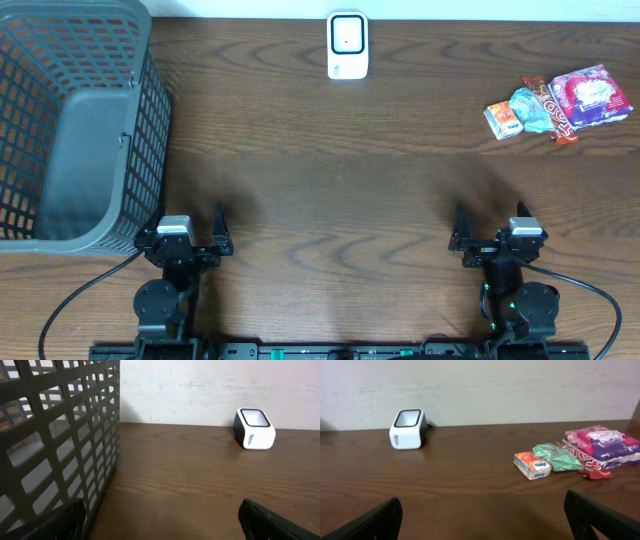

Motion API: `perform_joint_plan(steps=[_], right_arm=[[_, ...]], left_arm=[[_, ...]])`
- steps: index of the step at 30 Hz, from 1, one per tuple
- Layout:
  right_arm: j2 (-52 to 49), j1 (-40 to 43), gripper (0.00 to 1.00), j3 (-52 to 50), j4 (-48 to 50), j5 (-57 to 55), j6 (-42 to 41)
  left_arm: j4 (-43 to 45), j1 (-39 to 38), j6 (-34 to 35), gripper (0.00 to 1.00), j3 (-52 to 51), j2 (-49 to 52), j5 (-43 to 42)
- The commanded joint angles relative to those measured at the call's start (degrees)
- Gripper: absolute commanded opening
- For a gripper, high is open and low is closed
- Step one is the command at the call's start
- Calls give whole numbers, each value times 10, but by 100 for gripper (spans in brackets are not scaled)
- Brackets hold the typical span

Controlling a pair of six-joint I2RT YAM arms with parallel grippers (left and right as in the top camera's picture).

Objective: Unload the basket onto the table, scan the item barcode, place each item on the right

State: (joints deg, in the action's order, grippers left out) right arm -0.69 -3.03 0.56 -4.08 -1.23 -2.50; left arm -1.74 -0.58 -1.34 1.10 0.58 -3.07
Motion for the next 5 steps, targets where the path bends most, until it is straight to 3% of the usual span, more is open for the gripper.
perform_joint_plan(steps=[1, 5], right_arm=[[4, 3, 99, -2, -2, 3, 4], [4, 3, 99, -2, -2, 3, 4]], left_arm=[[-23, 3, -4, 98, -9, -3, 1], [-23, 3, -4, 98, -9, -3, 1]])
